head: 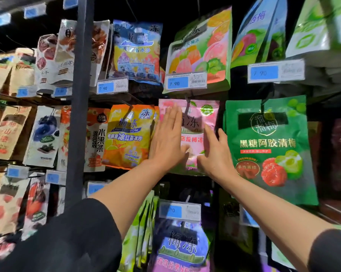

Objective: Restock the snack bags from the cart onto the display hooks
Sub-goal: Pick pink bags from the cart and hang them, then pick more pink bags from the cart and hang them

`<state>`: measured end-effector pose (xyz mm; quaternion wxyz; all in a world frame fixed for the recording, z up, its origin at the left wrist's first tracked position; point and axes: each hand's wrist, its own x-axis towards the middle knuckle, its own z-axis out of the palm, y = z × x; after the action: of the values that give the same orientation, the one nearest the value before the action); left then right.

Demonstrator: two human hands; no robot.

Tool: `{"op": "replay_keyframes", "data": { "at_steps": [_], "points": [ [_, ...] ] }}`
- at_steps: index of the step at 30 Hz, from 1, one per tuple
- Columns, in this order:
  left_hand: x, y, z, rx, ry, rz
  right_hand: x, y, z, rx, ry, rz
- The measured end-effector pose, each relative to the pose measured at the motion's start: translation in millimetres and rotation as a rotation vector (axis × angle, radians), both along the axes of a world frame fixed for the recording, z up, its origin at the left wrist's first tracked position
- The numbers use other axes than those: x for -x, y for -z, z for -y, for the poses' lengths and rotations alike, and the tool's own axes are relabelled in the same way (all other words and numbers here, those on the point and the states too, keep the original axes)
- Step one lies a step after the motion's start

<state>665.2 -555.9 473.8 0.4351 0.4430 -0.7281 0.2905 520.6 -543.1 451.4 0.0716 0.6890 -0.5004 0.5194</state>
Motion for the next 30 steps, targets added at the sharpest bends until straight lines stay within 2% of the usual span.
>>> {"op": "replay_keyframes", "data": {
  "at_steps": [2, 6, 9, 12, 18, 22, 26, 30],
  "points": [
    [13.4, 38.7, -10.4, -0.054, 0.124, -0.084, 1.8, 10.9, -21.6, 0.043, -0.049, 0.000],
    [48.0, 116.5, -57.3, -0.041, 0.376, -0.383, 27.9, 50.1, -77.2, 0.094, -0.197, 0.049],
    [91.3, 164.8, -104.6, -0.084, 0.512, -0.521, 85.0, 82.7, -125.7, 0.173, -0.081, 0.056],
    [162.4, 209.2, -155.6, -0.254, 0.641, -0.534, 168.7, 127.4, -176.6, 0.147, 0.108, 0.106],
    [360.9, 304.1, -281.6, -0.737, 0.929, -0.339, 368.2, 263.6, -329.4, -0.151, 0.611, 0.255],
    [480.8, 371.0, -382.7, -1.042, 1.091, -0.089, 471.8, 341.9, -470.2, -0.381, 0.927, 0.420],
    [563.0, 431.2, -471.9, -1.159, 1.225, 0.181, 532.5, 389.2, -593.5, -0.504, 1.165, 0.571],
    [600.2, 468.7, -535.7, -1.272, 1.272, 0.339, 557.1, 428.2, -687.0, -0.663, 1.331, 0.723]
  ]
}}
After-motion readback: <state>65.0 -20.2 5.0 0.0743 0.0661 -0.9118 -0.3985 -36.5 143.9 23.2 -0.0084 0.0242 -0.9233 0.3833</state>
